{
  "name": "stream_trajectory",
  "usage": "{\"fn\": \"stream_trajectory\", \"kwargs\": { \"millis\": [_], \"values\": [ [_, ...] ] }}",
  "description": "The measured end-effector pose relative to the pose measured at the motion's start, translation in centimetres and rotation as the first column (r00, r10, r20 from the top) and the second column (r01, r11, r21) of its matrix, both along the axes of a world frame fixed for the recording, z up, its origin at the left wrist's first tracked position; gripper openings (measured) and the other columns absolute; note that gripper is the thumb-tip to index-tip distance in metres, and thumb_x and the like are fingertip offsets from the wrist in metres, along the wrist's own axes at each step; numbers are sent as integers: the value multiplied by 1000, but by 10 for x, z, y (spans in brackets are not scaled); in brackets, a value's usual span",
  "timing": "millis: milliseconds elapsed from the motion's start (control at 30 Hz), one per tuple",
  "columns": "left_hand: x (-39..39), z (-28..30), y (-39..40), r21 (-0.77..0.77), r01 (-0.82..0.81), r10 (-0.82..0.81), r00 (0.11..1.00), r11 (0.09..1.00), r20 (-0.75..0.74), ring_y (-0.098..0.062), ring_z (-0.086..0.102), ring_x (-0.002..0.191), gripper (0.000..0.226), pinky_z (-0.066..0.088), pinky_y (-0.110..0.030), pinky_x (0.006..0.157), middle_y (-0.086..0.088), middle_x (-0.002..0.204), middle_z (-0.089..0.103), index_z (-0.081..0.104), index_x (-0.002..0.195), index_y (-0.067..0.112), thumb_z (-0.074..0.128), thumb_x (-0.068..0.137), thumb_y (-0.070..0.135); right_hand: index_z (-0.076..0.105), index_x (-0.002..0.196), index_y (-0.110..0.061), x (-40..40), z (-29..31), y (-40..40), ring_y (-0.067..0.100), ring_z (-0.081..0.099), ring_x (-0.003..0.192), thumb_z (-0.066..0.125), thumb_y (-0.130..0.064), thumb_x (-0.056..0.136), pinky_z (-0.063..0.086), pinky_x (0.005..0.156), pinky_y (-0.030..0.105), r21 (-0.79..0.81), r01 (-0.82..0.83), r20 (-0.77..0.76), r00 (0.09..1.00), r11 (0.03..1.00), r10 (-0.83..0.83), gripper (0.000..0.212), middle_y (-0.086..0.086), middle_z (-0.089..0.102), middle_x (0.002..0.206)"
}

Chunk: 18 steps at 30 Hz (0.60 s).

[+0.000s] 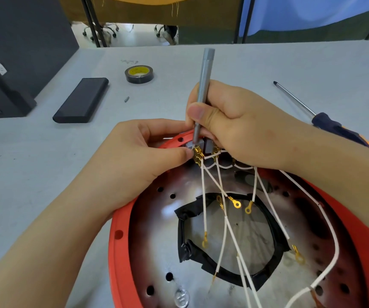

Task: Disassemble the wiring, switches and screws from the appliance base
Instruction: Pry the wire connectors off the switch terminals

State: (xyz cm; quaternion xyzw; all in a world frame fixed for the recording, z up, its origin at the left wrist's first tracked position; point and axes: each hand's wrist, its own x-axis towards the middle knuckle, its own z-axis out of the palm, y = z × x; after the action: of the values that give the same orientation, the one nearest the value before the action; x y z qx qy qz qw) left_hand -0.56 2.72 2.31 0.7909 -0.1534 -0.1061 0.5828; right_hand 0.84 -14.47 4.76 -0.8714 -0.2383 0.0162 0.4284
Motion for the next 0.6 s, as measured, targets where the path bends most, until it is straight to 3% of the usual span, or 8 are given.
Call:
{"fn": "stream_trajectory", "kwargs": {
  "millis": [233,467,600],
  "values": [
    [1,0,0,6,-20,20,1000,1000,-11,-9,71,89,35,52,-29,85,11,94,75,73,103,35,70,70,24,49,81,-21,-1,1,-4,-4,49,43,40,-20,101,36,44,9,116,13,-56,998,993,-7,22,-20,49,48],
    [0,1,0,9,-13,13,1000,1000,-7,-6,71,84,32,53,-14,76,13,91,75,74,98,38,73,71,21,47,79,-25,-1,2,1,-10,51,48,40,-23,101,36,47,6,20,36,-13,999,999,-36,23,-28,51,48],
    [0,2,-2,22,-50,50,999,999,8,-3,71,80,29,51,-10,71,13,86,75,75,95,34,73,77,12,49,74,-24,8,8,7,-9,48,43,42,-31,100,34,44,7,-90,81,-16,996,993,-83,28,-21,52,47]
  ]
}}
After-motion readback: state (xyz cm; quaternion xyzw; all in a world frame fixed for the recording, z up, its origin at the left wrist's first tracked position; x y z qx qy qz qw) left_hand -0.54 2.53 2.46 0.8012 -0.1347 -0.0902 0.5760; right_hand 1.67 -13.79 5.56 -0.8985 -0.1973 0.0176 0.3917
